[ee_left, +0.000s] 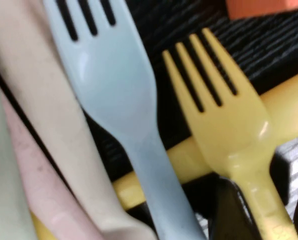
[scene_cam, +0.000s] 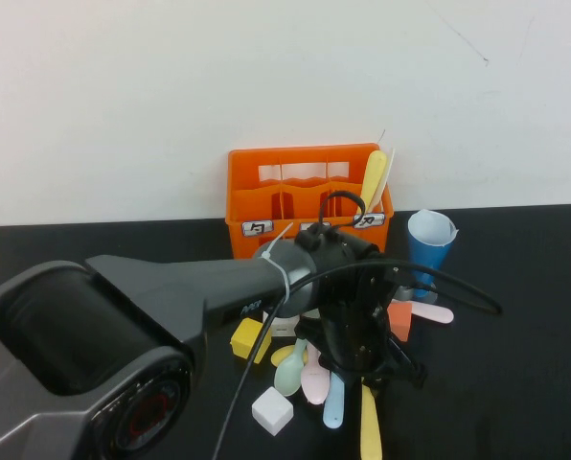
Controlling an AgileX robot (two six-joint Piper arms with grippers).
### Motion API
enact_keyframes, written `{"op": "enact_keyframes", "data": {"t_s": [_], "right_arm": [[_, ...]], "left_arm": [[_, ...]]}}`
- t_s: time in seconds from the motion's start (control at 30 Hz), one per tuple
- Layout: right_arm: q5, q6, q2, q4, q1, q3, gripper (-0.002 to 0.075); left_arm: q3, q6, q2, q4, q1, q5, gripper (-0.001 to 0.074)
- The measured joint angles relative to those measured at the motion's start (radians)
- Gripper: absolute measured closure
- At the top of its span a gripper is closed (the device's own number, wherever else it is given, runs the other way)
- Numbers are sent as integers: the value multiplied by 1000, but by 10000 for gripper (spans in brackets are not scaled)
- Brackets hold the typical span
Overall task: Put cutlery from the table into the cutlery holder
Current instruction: Pick up the fork
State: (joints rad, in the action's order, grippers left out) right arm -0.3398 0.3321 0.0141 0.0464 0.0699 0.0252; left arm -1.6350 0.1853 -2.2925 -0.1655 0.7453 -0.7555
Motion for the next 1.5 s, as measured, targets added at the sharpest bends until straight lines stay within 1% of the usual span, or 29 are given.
{"op": "enact_keyframes", "data": {"t_s": [0.33, 0.4, 0.5, 0.53, 0.57, 0.63, 0.67, 0.97, 1.07, 1.33, 1.4, 1.5], "right_arm": [[0, 0, 0, 0, 0, 0, 729], [0, 0, 0, 0, 0, 0, 729], [0, 0, 0, 0, 0, 0, 729], [0, 0, 0, 0, 0, 0, 729], [0, 0, 0, 0, 0, 0, 729], [0, 0, 0, 0, 0, 0, 729], [0, 0, 0, 0, 0, 0, 729], [0, 0, 0, 0, 0, 0, 729], [0, 0, 0, 0, 0, 0, 729], [0, 0, 0, 0, 0, 0, 729], [0, 0, 0, 0, 0, 0, 729], [0, 0, 0, 0, 0, 0, 729]], "left_arm": [[-8, 36, -8, 17, 2, -10, 454], [-8, 42, -8, 17, 4, -10, 465], [-8, 40, -8, 22, 9, -12, 526], [-8, 40, -8, 22, 10, -16, 574], [-10, 39, -8, 22, 11, -19, 600], [-10, 39, -8, 18, 11, -21, 640], [-10, 39, -8, 15, 11, -23, 648], [-4, 32, 46, 68, 40, -48, 656], [13, 31, 97, 75, 43, -41, 683], [174, 24, 257, 96, 43, 107, 695], [206, -37, 281, 98, 43, 135, 694], [221, -245, 292, 89, 58, 121, 671]]}}
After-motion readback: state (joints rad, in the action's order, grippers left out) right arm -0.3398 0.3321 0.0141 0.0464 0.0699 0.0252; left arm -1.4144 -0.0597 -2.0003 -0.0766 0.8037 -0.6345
